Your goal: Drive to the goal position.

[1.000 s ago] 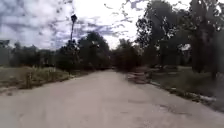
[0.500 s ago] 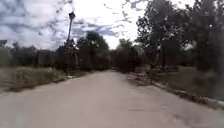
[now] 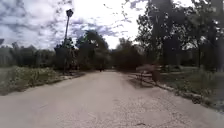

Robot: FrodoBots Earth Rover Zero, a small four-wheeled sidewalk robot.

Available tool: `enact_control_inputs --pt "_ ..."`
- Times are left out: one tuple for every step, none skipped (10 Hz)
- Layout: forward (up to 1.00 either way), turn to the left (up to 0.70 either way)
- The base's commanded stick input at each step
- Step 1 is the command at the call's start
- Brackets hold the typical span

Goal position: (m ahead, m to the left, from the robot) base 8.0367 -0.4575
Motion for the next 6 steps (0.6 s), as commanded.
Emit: enact_control_inputs --pt "0.85 0.00" --pt "0.85 0.00" --pt "0.85 0.00" --pt "0.85 0.00" --pt "0.85 0.00" --pt "0.85 0.00"
